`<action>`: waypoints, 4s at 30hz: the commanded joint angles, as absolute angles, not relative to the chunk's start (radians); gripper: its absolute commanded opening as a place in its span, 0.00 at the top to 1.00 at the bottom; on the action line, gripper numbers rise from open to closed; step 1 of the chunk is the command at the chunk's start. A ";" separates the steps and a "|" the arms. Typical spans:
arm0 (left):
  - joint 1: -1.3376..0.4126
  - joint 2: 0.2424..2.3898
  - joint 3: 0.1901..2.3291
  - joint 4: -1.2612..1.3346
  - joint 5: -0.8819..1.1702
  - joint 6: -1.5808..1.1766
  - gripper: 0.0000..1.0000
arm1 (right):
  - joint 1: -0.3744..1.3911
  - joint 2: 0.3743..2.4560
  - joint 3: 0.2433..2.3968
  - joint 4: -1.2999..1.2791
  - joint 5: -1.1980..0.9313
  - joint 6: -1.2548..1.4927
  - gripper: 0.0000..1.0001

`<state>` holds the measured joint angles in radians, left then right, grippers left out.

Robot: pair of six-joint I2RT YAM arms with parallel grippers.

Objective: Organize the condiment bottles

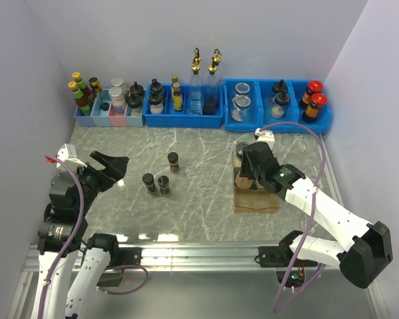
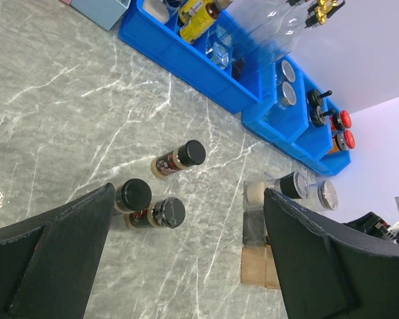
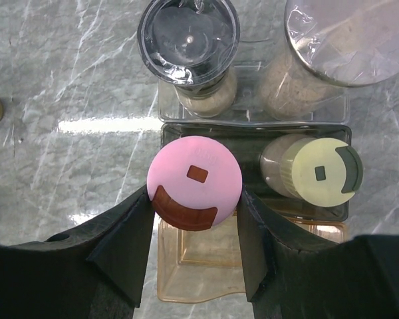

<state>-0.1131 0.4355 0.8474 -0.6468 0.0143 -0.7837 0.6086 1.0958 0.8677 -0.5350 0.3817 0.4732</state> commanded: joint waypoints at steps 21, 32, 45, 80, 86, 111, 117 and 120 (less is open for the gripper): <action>-0.117 0.431 0.822 -0.600 0.020 -0.790 0.01 | 0.545 1.184 0.897 -0.469 0.370 0.420 1.00; -0.117 0.420 0.827 -0.614 0.014 -0.788 0.01 | 0.532 1.209 0.917 -0.445 0.367 0.408 1.00; -0.117 0.419 0.813 -0.609 0.018 -0.796 0.01 | 0.529 1.220 0.853 -0.407 0.325 0.426 1.00; -0.117 0.419 0.802 -0.594 0.026 -0.798 0.01 | 0.669 1.040 0.995 -0.603 0.328 0.423 0.14; -0.117 0.420 0.804 -0.598 0.025 -0.799 0.01 | 0.790 1.189 1.145 -0.534 0.207 0.328 0.18; -0.117 0.391 0.808 -0.640 0.017 -0.796 0.01 | 0.902 1.971 1.686 -0.406 0.155 0.299 0.10; -0.117 0.390 0.805 -0.644 0.009 -0.790 0.01 | 0.902 2.048 1.749 -0.428 0.175 0.295 0.09; -0.117 0.388 0.801 -0.647 0.008 -0.787 0.01 | 0.900 2.082 1.781 -0.448 0.190 0.301 0.12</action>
